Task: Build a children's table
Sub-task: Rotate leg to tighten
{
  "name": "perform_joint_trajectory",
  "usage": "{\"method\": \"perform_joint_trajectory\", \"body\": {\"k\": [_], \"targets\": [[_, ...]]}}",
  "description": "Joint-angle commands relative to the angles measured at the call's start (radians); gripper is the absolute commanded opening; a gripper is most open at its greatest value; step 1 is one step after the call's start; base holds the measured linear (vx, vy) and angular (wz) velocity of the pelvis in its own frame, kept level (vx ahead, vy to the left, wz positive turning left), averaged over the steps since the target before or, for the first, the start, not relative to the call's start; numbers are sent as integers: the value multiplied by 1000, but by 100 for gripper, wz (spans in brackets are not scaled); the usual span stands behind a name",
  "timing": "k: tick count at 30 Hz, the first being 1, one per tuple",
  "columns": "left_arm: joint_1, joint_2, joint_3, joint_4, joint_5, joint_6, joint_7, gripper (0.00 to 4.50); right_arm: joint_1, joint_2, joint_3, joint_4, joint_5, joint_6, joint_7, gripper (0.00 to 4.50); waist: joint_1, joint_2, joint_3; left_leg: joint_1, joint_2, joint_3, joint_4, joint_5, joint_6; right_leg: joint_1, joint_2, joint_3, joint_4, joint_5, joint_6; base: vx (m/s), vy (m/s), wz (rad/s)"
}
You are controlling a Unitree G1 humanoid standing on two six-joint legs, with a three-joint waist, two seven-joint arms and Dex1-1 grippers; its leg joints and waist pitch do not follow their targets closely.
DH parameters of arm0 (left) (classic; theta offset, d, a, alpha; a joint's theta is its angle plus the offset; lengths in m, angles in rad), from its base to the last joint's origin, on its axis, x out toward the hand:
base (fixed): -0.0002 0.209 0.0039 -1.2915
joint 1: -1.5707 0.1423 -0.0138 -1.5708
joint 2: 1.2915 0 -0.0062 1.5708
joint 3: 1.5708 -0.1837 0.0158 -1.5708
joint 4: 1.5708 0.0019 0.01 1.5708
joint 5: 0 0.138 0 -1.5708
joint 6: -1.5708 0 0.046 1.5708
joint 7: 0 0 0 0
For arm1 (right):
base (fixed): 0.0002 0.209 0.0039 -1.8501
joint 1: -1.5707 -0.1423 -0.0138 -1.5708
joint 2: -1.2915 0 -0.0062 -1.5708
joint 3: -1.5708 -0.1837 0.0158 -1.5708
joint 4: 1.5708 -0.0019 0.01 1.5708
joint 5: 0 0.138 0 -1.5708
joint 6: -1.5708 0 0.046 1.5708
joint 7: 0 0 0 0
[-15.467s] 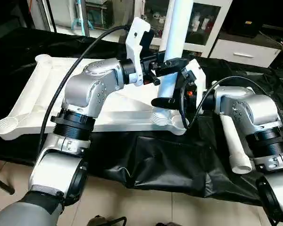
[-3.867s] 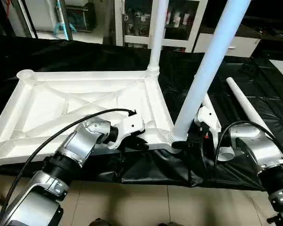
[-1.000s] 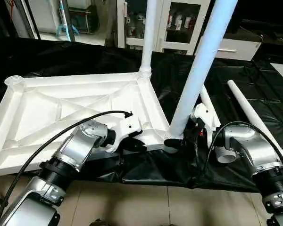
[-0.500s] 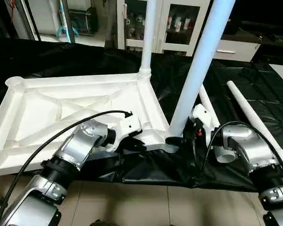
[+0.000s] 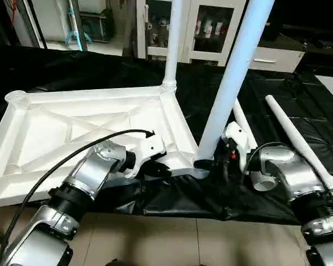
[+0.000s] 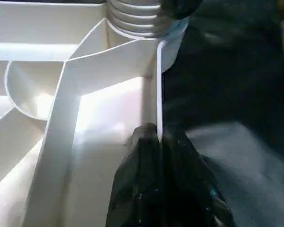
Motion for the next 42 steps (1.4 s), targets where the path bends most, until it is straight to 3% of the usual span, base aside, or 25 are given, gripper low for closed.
{"method": "perform_joint_trajectory", "body": {"k": [1, 3, 5, 6, 7, 8, 9, 12, 13, 16, 22, 23, 24, 25, 26, 27, 31, 32, 33, 36, 37, 38, 39, 41, 42], "targets": [[-50, -76, 29, 40, -17, -2, 88, 0, -30, 71, -34, 73, -27, 39, -214, 262, -10, 3, -60, 4, 11, -2, -77, -332, 4, 43, -46, 35, -103, -512, -117, 0, 0, 0], [-68, -101, 45, 73, -15, -1, 134, 0, -35, 107, -52, 94, -26, 55, -291, 262, -20, 3, -60, 9, 7, -7, -75, -355, -11, 39, -47, 28, -111, -578, -91, 0, 0, 0], [-94, -129, 61, 116, -11, -4, 192, 0, -43, 152, -67, 121, -36, 46, -394, 262, -30, 5, -59, 7, 5, -6, -75, -355, -1, 36, -47, 26, -121, -594, -72, 0, 0, 0], [-103, -139, 67, 132, -10, -5, 214, 0, -48, 164, -73, 131, -38, 45, -427, 262, -30, 6, -60, 11, 5, -7, -74, -360, -2, 37, -47, 24, -123, -599, -69, 0, 0, 0], [-137, -171, 88, 183, -7, -8, 287, 0, -68, 206, -90, 168, -43, 31, -527, 262, -34, 0, -61, 4, 4, -7, -75, -353, 5, 41, -47, 23, -124, -593, -67, 0, 0, 0], [-153, -186, 99, 208, -5, -10, 320, 0, -79, 226, -98, 187, -45, 21, -570, 261, -35, 8, -62, 9, 6, -10, -76, -358, -3, 38, -49, 20, -123, -597, -67, 0, 0, 0], [-169, -198, 111, 232, -5, -13, 351, 0, -91, 243, -106, 206, -46, 13, -605, 261, -37, 6, -64, 8, 6, -10, -77, -355, -3, 40, -48, 20, -123, -586, -69, 0, 0, 0], [-209, -227, 140, 294, -4, -29, 437, 0, -134, 310, -132, 271, -49, -11, -741, 261, -40, 4, -65, 5, 7, -9, -81, -341, -1, 38, -48, 25, -116, -527, -91, 0, 0, 0], [-233, -248, 161, 341, -4, -52, 494, 0, -171, 368, -172, 324, -50, -40, -891, 261, -40, 6, -66, 4, 8, -6, -82, -328, 1, 38, -50, 29, -113, -494, -101, 0, 0, 0], [-241, -265, 178, 359, -13, -78, 515, 0, -201, 417, -215, 370, -32, -60, -1005, 261, -39, -2, -69, 6, 8, -1, -82, -304, -2, 37, -49, 35, -106, -427, -121, 0, 0, 0], [-246, -270, 189, 388, -17, -109, 512, 0, -230, 451, -213, 397, -44, -150, -995, 261, -26, 2, -75, -1, 10, 9, -78, -220, 28, 47, -49, 45, -80, -254, -166, 0, 0, 0], [-239, -264, 187, 386, -12, -109, 507, 0, -230, 453, -205, 390, -53, -175, -972, 261, -21, 2, -76, -1, 10, 12, -76, -180, 46, 49, -48, 46, -74, -198, -184, 0, 0, 0], [-237, -262, 186, 386, -10, -110, 504, 0, -231, 453, -204, 388, -56, -182, -961, 261, -19, -3, -77, -3, 9, 12, -75, -169, 52, 52, -49, 46, -72, -186, -188, 0, 0, 0], [-233, -260, 184, 383, -7, -111, 496, 0, -229, 454, -203, 382, -56, -185, -944, 261, -16, 0, -78, -5, 10, 12, -76, -142, 60, 56, -50, 46, -67, -164, -196, 0, 0, 0], [-222, -255, 182, 373, -6, -111, 487, 0, -218, 450, -202, 355, -51, -181, -924, 317, -16, -3, -77, -7, 10, 12, -76, -127, 67, 57, -49, 46, -66, -154, -200, 0, 0, 0], [-213, -249, 177, 366, -3, -110, 476, 0, -205, 441, -193, 321, -52, -176, -910, 317, -14, -2, -76, -6, 10, 12, -76, -128, 68, 58, -49, 46, -67, -159, -201, 0, 0, 0], [-186, -225, 164, 334, 4, -108, 435, 0, -152, 403, -178, 182, -30, -124, -859, 359, -21, -10, -71, -15, 12, 7, -83, -154, 66, 65, -49, 43, -76, -246, -162, 0, 0, 0], [-180, -219, 162, 323, 3, -104, 421, 0, -140, 392, -179, 153, -22, -107, -844, 366, -22, -8, -72, -9, 13, 7, -81, -161, 57, 61, -51, 44, -78, -268, -157, 0, 0, 0], [-172, -211, 159, 310, 3, -100, 408, 0, -126, 381, -175, 124, -17, -89, -822, 371, -23, 3, -71, -7, 14, 7, -82, -168, 53, 57, -51, 46, -79, -272, -160, 0, 0, 0], [-148, -181, 135, 277, 10, -104, 349, 0, -75, 320, -147, 28, -7, -19, -714, 399, -23, 1, -72, -8, 15, 8, -81, -166, 56, 61, -47, 47, -80, -243, -160, 0, 0, 0], [-139, -174, 129, 264, 9, -99, 332, 0, -57, 283, -133, -13, 0, 13, -660, 403, -22, 16, -71, -7, 13, 7, -82, -165, 54, 60, -46, 46, -79, -239, -169, 0, 0, 0], [-133, -169, 124, 251, 7, -96, 316, 0, -41, 248, -128, -52, 9, 40, -610, 406, -21, 5, -72, -8, 14, 8, -80, -161, 58, 62, -46, 47, -78, -218, -176, 0, 0, 0], [-119, -156, 112, 221, 2, -85, 281, 0, -16, 174, -122, -125, 34, 97, -508, 406, -19, 5, -72, -8, 14, 8, -80, -158, 61, 63, -46, 47, -78, -212, -178, 0, 0, 0], [-105, -138, 97, 190, -5, -82, 235, 0, -12, 118, -117, -150, 47, 121, -425, 406, -10, 11, -74, -5, 17, 8, -77, -141, 73, 63, -46, 48, -72, -166, -198, 0, 0, 0], [-98, -130, 89, 176, -8, -84, 211, 0, -15, 96, -114, -153, 49, 122, -391, 406, -11, 8, -74, -7, 17, 9, -77, -139, 73, 64, -47, 49, -72, -160, -204, 0, 0, 0]]}}
